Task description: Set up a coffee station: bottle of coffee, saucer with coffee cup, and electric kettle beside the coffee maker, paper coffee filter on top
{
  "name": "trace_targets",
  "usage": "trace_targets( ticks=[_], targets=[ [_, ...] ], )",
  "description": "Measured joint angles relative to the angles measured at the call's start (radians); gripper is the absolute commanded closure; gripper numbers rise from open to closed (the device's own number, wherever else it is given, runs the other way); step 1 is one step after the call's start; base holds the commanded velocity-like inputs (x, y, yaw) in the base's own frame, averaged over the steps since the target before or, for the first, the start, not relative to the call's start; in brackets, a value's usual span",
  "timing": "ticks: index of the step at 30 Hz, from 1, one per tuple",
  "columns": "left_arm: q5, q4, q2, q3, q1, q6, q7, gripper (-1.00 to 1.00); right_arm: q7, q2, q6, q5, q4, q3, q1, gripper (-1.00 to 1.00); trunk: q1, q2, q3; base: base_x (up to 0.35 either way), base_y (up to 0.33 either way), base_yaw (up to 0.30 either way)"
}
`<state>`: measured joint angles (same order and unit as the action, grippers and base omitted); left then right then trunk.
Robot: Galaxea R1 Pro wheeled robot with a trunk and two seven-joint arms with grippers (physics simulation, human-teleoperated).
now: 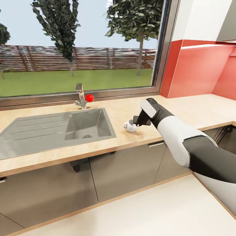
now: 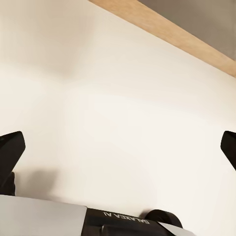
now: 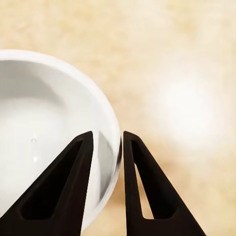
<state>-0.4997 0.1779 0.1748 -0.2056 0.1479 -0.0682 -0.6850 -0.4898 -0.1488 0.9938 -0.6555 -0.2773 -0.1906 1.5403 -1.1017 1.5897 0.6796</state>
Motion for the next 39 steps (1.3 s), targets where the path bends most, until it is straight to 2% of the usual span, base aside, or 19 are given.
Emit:
trace_targets(
  ticks=[4,19,25,29,33,35,39],
  targets=[
    [0.0,0.0,0.0,0.0,0.0,0.0,0.0,-1.0,0.0,0.0,-0.004,-0.025,0.001,0.005,-0.001,1.0,0.011,-0.021,-0.009,0.0,0.0,0.0],
    [0.0,0.0,0.0,0.002,0.0,0.0,0.0,-1.0,-0.006,-0.002,-0.004,-0.023,-0.014,0.0,0.0,1.0,0.069,-0.126,-0.056,0.0,0.0,0.0],
    [0.0,0.0,0.0,0.001,0.0,0.001,0.001,-1.0,-0.041,-0.007,-0.004,-0.024,-0.152,-0.001,0.009,1.0,0.092,-0.168,-0.075,0.0,0.0,0.0],
    [0.0,0.0,0.0,0.0,0.0,0.002,0.001,-1.0,-0.051,-0.011,-0.003,-0.026,-0.182,-0.001,0.01,1.0,0.107,-0.196,-0.087,0.0,0.0,0.0],
    [0.0,0.0,0.0,-0.001,0.0,0.001,0.002,-1.0,-0.055,-0.013,-0.002,-0.063,-0.196,-0.002,0.011,1.0,0.123,-0.224,-0.1,0.0,0.0,0.0],
    [0.0,0.0,0.0,-0.002,0.0,0.0,0.003,-1.0,-0.056,-0.013,-0.002,-0.094,-0.199,-0.002,0.011,1.0,0.13,-0.238,-0.106,0.0,0.0,0.0],
    [0.0,0.0,0.0,-0.002,0.0,0.0,0.003,-1.0,-0.056,-0.013,-0.001,-0.103,-0.201,-0.002,0.011,1.0,0.142,-0.259,-0.116,0.0,0.0,0.0]
  ],
)
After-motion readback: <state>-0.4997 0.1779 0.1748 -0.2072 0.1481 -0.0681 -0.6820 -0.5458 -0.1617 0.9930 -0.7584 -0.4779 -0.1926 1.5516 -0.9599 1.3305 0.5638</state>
